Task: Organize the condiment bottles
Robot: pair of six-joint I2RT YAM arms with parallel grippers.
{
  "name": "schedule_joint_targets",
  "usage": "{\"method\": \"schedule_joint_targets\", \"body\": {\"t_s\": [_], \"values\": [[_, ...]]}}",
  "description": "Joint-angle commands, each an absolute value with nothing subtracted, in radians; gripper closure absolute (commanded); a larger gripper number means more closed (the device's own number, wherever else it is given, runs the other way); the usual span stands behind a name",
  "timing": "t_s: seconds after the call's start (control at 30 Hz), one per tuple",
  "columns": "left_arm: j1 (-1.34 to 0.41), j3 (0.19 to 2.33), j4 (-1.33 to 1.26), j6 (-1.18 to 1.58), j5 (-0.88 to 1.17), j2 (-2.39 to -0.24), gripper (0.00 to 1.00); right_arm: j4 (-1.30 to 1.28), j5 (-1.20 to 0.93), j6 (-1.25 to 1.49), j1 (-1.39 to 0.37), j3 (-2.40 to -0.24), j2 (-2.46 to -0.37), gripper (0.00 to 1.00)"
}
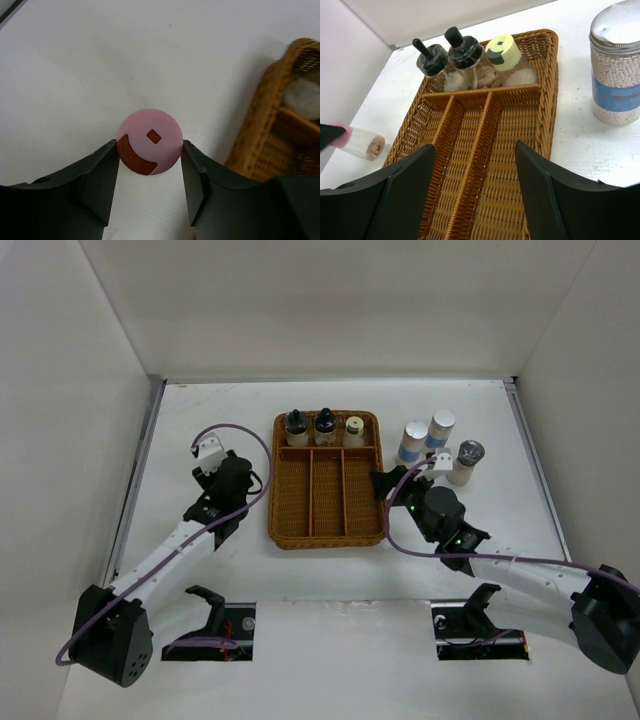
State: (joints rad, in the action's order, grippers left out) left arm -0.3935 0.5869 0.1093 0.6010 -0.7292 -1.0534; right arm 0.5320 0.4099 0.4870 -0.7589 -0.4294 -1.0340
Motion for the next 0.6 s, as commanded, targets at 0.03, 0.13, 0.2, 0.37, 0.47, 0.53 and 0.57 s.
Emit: {"method": "schedule_joint_targets", "body": {"t_s": [0.03, 0.13, 0.2, 0.37, 0.47, 0.53, 0.57], "values": [[-0.505, 0.724, 0.084, 0.566, -0.75, -1.009, 0.7, 0.578, 0.405, 0.502, -0.754, -0.443, -1.043, 0.28], [-0.577, 0.778, 0.063, 0.558, -0.765, -1.044, 0.7, 0.581, 0.403, 0.503, -0.754, -0.443, -1.048, 0.28], [-0.613, 0.82, 0.045, 0.54, -0.755, -1.098, 0.7, 0.584, 0.403, 0.503, -0.749, -0.44, -1.054, 0.28], [-0.657, 0.882, -0.046, 0.514, -0.716, -1.256, 0.7, 0.584, 0.39, 0.514, -0.745, -0.44, -1.06, 0.28], [-0.663, 0.91, -0.072, 0.506, -0.693, -1.342, 0.7, 0.584, 0.385, 0.52, -0.734, -0.436, -1.055, 0.28], [-0.666, 0.922, -0.077, 0.509, -0.669, -1.379, 0.7, 0.578, 0.379, 0.525, -0.723, -0.436, -1.051, 0.28], [-0.67, 0.922, -0.084, 0.509, -0.663, -1.391, 0.7, 0.578, 0.371, 0.525, -0.72, -0.434, -1.045, 0.28]]}}
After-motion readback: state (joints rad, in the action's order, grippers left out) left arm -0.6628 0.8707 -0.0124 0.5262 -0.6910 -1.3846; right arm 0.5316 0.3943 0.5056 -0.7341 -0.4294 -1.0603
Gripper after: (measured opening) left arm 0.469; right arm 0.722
